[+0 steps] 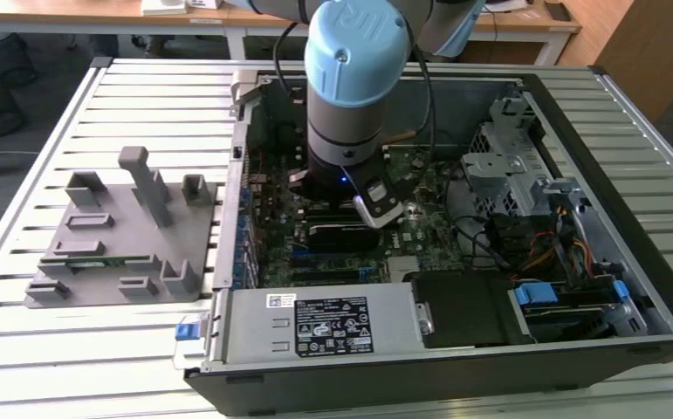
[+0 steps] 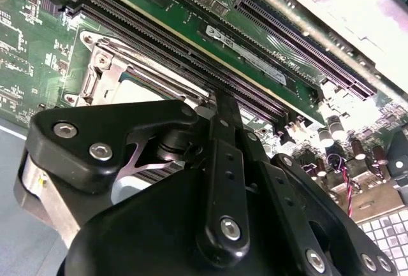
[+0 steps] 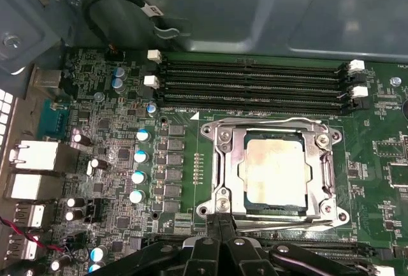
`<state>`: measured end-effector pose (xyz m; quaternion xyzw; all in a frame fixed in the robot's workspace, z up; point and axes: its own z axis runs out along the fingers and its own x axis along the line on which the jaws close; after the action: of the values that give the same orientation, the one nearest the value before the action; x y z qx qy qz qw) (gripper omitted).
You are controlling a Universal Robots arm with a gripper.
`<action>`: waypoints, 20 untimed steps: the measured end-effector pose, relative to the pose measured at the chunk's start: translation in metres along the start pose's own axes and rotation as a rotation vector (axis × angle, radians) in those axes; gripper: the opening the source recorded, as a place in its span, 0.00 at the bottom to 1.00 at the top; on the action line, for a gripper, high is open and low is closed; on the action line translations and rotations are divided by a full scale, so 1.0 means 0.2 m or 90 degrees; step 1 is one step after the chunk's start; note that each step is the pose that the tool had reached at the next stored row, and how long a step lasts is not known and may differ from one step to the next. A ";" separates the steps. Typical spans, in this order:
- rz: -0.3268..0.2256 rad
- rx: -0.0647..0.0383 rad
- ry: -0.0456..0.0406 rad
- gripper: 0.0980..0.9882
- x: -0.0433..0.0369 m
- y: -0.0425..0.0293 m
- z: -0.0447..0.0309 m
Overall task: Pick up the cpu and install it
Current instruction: 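Install the second cpu locking lever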
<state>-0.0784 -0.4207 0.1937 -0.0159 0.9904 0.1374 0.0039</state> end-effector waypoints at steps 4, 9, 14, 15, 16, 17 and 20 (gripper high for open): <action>0.000 -0.013 -0.0005 0.01 0.007 -0.002 0.000; 0.000 -0.016 -0.0005 0.01 0.015 -0.005 0.004; 0.000 -0.018 -0.0006 0.01 0.018 -0.007 0.011; 0.000 -0.019 -0.0007 0.01 0.020 -0.007 0.012; 0.000 -0.020 -0.0008 0.01 0.021 -0.007 0.013; 0.000 -0.020 -0.0007 0.01 0.023 -0.007 0.014; 0.000 -0.023 -0.0008 0.01 0.028 -0.008 0.016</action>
<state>-0.0839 -0.4216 0.1901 -0.0159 0.9877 0.1554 0.0042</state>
